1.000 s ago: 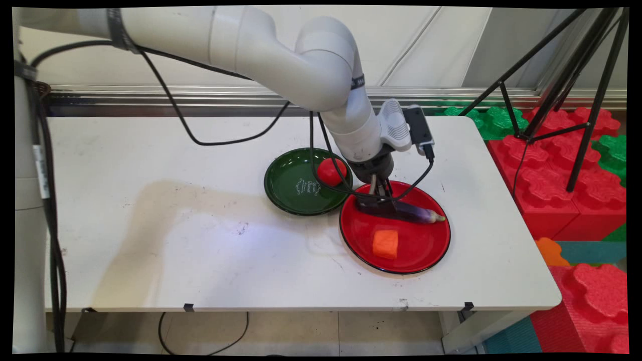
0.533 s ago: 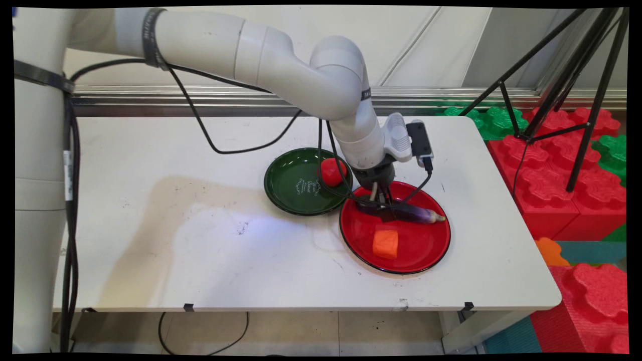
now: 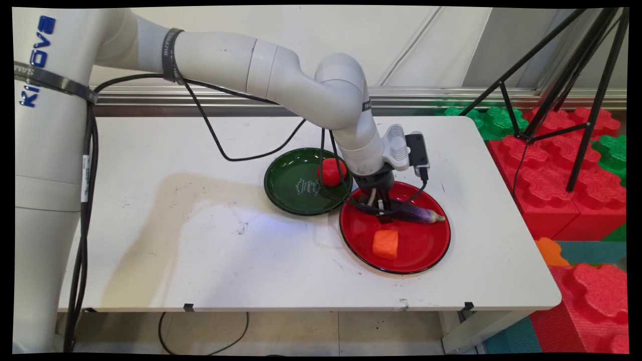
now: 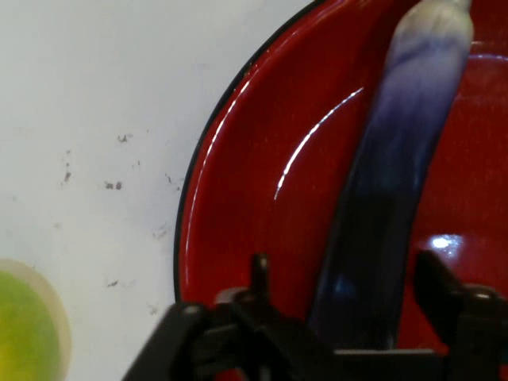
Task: Pick up the eggplant from the red plate, then place the picked object on the table
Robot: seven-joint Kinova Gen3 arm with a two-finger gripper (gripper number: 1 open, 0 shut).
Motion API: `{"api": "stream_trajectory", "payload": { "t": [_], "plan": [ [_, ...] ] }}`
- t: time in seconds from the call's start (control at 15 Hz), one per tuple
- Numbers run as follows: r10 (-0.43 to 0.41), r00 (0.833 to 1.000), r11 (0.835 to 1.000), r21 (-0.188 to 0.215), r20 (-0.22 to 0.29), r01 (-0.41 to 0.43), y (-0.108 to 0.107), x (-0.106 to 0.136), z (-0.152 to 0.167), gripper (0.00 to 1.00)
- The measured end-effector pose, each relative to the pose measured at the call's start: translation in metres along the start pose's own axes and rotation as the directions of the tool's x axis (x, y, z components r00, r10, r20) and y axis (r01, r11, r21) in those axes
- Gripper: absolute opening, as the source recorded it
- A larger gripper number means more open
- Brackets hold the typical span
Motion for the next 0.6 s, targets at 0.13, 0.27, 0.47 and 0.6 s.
{"api": "stream_trajectory", "payload": {
  "t": [0.13,0.27,0.47,0.6],
  "plan": [
    [0.01,1.0,1.0,-0.002,-0.003,-0.01,-0.001,-0.001,0.002,0.0],
    [0.02,1.0,1.0,-0.002,-0.008,-0.02,-0.002,-0.002,0.002,0.0],
    [0.037,0.999,0.999,0.005,-0.015,-0.037,-0.003,-0.007,-0.005,0.0],
    [0.046,0.999,0.999,0.012,-0.02,-0.046,-0.003,-0.01,-0.012,0.0]
  ]
}}
